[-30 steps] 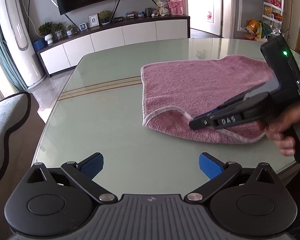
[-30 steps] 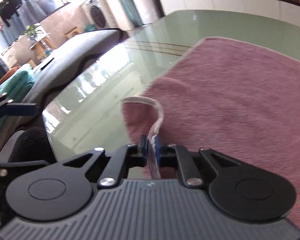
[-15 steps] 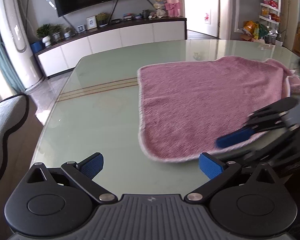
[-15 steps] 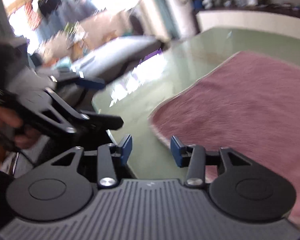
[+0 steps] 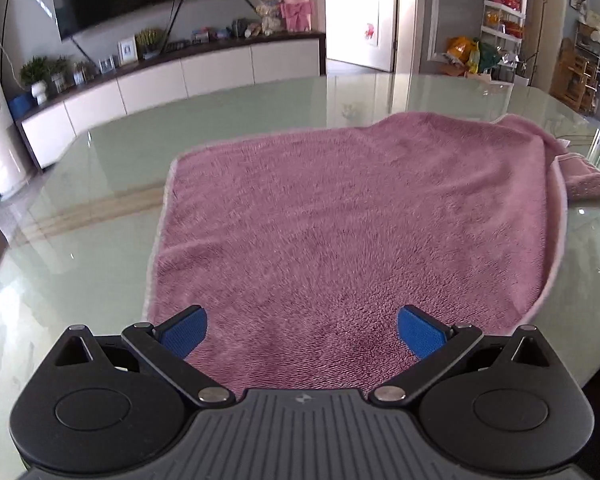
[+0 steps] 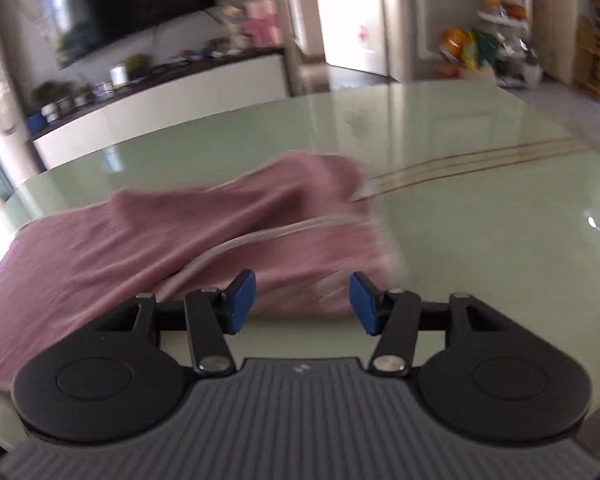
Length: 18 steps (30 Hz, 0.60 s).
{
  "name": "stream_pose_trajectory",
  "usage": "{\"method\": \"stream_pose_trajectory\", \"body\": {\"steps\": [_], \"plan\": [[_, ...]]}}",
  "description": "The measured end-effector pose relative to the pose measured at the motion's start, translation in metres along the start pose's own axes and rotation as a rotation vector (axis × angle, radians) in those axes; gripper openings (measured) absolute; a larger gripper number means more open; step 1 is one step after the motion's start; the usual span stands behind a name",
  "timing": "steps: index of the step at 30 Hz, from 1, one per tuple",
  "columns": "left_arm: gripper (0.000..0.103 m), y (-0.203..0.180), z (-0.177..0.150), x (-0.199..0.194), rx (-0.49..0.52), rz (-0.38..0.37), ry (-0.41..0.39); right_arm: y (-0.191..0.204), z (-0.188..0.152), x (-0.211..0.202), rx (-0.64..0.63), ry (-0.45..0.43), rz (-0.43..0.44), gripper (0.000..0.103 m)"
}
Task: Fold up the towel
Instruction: 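Grasp the towel hem with the right gripper and spread it flat, release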
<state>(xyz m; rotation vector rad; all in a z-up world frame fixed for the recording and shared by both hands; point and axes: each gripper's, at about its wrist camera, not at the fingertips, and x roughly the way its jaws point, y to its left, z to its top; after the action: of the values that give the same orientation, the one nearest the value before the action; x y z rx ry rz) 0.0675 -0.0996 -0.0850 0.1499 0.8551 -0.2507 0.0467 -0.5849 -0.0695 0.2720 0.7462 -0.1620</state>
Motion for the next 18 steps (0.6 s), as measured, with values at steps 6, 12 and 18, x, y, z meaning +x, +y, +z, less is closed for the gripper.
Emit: {"method": "stream_pose_trajectory", "body": {"steps": [6,12,18], "plan": [[0.103,0.005,-0.010,0.021,-0.037,0.009,0.079,-0.035,0.047,0.066,0.123,0.198,0.101,0.034],[0.103,0.006,-0.010,0.020,-0.041,0.013,0.083,-0.029,0.054,0.097,0.108,0.275,0.018,0.031],[0.103,0.007,-0.008,0.018,-0.045,0.015,0.095,-0.024,0.045,0.100,0.097,0.277,0.095,0.011]]}}
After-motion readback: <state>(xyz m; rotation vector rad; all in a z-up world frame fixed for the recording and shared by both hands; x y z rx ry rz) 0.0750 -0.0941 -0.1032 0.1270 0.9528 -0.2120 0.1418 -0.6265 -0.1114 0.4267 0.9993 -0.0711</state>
